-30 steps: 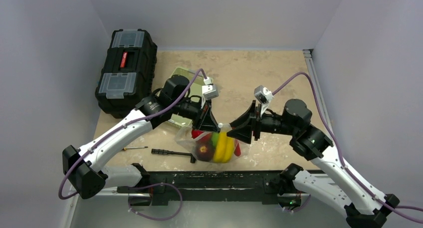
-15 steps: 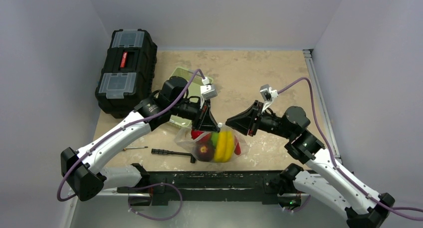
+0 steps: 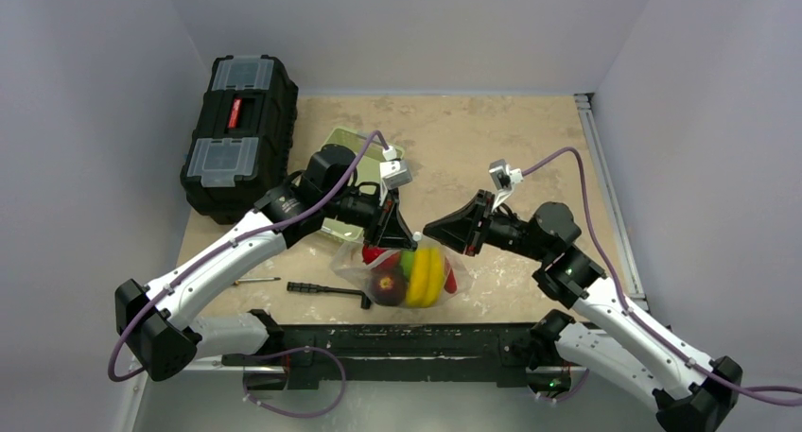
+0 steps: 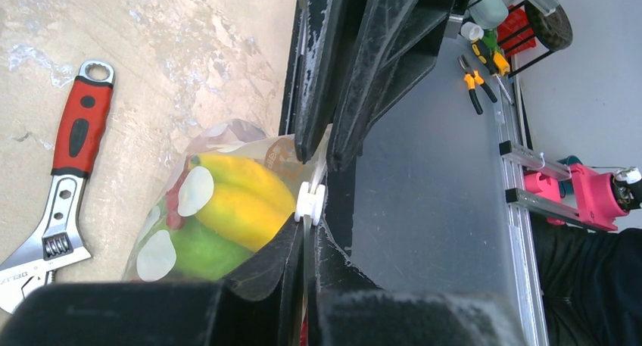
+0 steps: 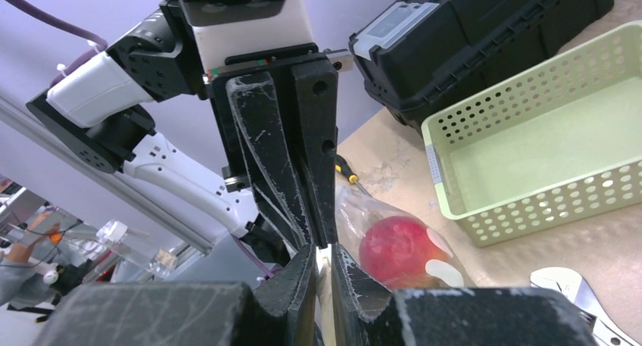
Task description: Place the food in the zip-top bag and seal the zipper
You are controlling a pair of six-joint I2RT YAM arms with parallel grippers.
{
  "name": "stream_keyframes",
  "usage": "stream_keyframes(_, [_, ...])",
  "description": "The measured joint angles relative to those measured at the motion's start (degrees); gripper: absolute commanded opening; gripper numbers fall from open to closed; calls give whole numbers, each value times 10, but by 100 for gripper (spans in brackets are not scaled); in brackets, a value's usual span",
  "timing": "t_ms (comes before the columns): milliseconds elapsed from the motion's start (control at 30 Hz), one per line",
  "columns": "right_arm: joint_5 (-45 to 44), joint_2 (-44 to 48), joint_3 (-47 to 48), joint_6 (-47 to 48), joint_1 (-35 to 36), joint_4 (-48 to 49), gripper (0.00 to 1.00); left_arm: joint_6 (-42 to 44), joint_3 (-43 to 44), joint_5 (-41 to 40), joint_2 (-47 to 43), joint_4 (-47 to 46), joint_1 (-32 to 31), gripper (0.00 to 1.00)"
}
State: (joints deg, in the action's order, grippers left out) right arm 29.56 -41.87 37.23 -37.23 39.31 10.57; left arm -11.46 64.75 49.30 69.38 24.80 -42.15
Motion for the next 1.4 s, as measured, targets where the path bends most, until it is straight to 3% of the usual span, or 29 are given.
stream_keyframes(133, [0, -8, -5, -3, 0, 5, 12, -2, 0, -1, 0, -2, 0, 0])
stream_keyframes(233, [0, -9, -8, -3, 0, 9, 0, -5, 0, -1, 0, -4, 0, 0])
stream_keyframes(367, [-3, -8, -11, -7, 0, 12, 0, -10, 0, -1, 0, -4, 0, 3])
stream_keyframes(533, [-25, 11, -26, -17, 0, 14, 0, -14, 0, -1, -1, -4, 0, 63])
stream_keyframes(633, [-33, 14, -28, -19, 0, 15, 0, -23, 0, -1, -4, -4, 0, 82])
stream_keyframes(700, [-33, 12, -29, -20, 0, 16, 0, -28, 0, -3, -8, -6, 0, 86])
stream_keyframes(900, [-33, 11, -33, -26, 0, 29, 0, -40, 0, -18, -13, -27, 0, 81])
stream_keyframes(1100, [-33, 13, -38, -29, 0, 40, 0, -57, -10, -33, -12, -80, 0, 52])
stream_keyframes(1400, [-33, 29, -39, -29, 0, 38, 0, -68, -19, -30, -7, -112, -4, 42])
